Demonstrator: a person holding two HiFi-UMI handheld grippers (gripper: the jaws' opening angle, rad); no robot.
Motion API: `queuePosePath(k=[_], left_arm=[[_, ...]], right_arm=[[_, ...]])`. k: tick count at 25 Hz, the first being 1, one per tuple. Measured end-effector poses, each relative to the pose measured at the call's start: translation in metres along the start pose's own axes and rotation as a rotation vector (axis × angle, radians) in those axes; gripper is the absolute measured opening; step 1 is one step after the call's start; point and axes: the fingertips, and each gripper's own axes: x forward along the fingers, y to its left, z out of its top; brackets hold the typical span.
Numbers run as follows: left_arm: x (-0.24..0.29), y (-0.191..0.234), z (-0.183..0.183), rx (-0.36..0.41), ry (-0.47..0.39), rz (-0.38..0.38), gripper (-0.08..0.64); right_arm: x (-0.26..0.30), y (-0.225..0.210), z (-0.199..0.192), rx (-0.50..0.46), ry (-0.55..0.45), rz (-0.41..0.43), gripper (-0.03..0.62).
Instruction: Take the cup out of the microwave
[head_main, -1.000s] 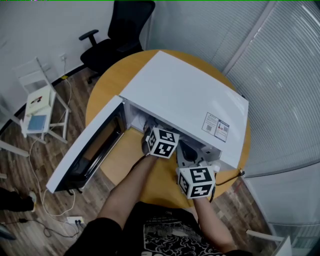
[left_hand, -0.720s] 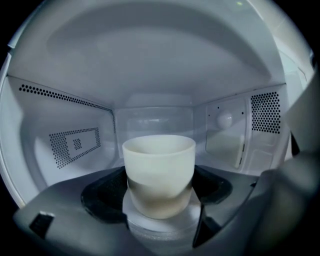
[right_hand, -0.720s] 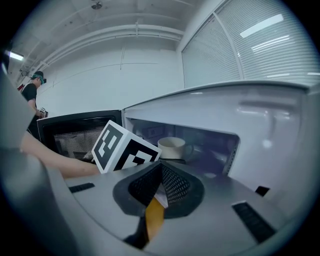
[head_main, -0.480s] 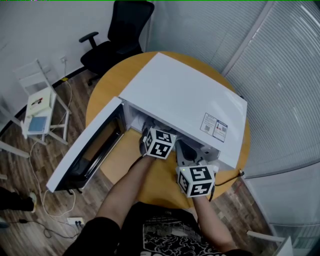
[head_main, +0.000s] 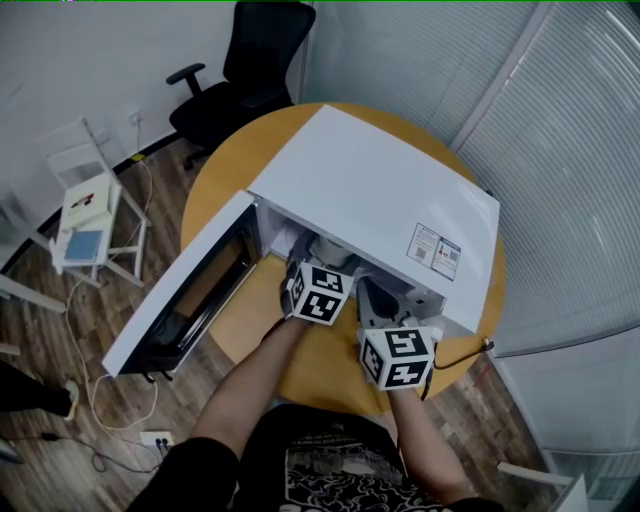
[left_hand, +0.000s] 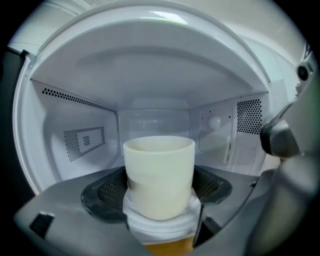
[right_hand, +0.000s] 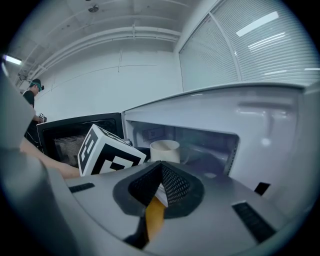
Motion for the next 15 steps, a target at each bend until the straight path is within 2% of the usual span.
queuePosePath(k=[15], left_arm=[[-0.042, 0.0, 0.0, -0.023, -0.032, 0.012, 0.41]], right_arm=[[-0.01, 0.018, -0.001, 0.026, -0.004, 0.015, 0.016]])
